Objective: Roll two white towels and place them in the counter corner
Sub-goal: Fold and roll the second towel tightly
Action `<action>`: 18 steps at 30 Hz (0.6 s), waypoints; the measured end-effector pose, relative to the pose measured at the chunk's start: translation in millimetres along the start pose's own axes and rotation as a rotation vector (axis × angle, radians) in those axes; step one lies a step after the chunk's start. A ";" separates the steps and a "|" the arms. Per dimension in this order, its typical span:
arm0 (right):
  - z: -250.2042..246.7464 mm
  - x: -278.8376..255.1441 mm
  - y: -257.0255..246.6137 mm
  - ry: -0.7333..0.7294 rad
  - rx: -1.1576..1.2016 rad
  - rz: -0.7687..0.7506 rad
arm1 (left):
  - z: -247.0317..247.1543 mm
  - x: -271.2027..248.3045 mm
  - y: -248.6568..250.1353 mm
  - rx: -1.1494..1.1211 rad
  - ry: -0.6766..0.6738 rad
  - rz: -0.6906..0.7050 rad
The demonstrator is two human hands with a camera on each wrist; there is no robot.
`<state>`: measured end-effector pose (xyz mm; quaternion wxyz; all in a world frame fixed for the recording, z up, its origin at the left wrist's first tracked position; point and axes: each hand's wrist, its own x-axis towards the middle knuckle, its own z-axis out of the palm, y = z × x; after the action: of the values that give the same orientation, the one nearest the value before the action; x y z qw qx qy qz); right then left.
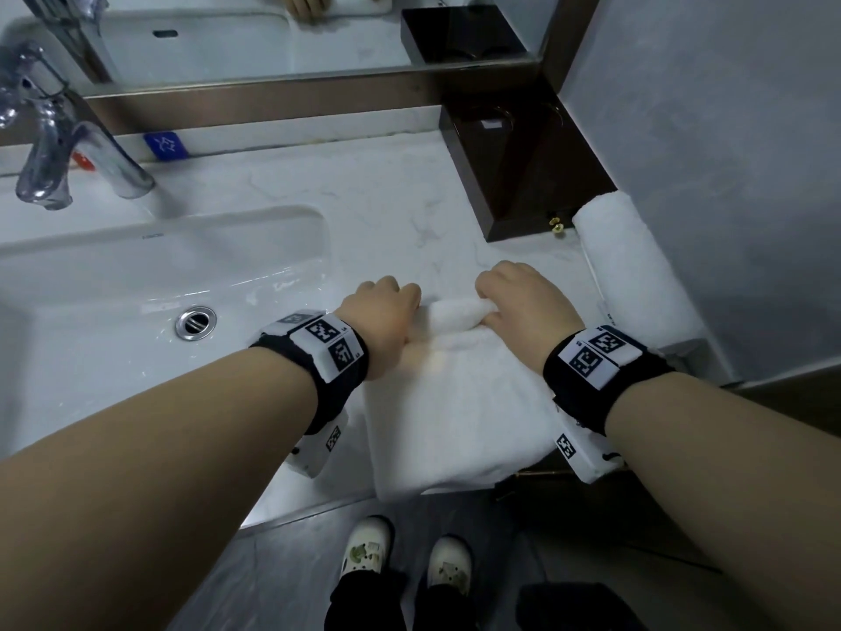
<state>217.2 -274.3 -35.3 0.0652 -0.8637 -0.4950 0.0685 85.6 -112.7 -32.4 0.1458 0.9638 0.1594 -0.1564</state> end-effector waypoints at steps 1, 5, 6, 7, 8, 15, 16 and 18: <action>1.3 2.3 1.2 0.028 0.006 0.012 | -0.6 2.0 -0.2 -0.006 0.013 -0.019; 1.1 7.3 6.0 0.067 0.066 0.077 | -4.3 9.0 1.4 0.038 0.067 -0.060; -1.0 7.3 7.3 0.069 0.111 0.106 | -6.0 10.9 1.9 0.053 0.078 -0.063; -4.4 7.1 8.1 0.076 0.166 0.144 | -7.5 12.9 2.2 0.068 0.084 -0.068; -8.7 6.4 8.3 0.089 0.219 0.185 | -9.2 15.1 2.7 0.084 0.085 -0.076; -10.5 -26.3 -39.4 -0.037 0.331 0.049 | -8.4 22.9 8.7 0.208 0.049 -0.121; -3.9 -31.5 -48.0 -0.098 0.335 0.028 | -7.1 23.4 7.7 0.216 0.049 -0.114; 10.0 -36.6 -55.7 -0.166 0.288 0.036 | -4.1 24.3 4.2 0.220 0.064 -0.081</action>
<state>150.0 -277.5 -33.1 0.1463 -0.8455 -0.4683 0.2110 110.0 -108.8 -36.2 0.0275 0.9712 0.1848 -0.1479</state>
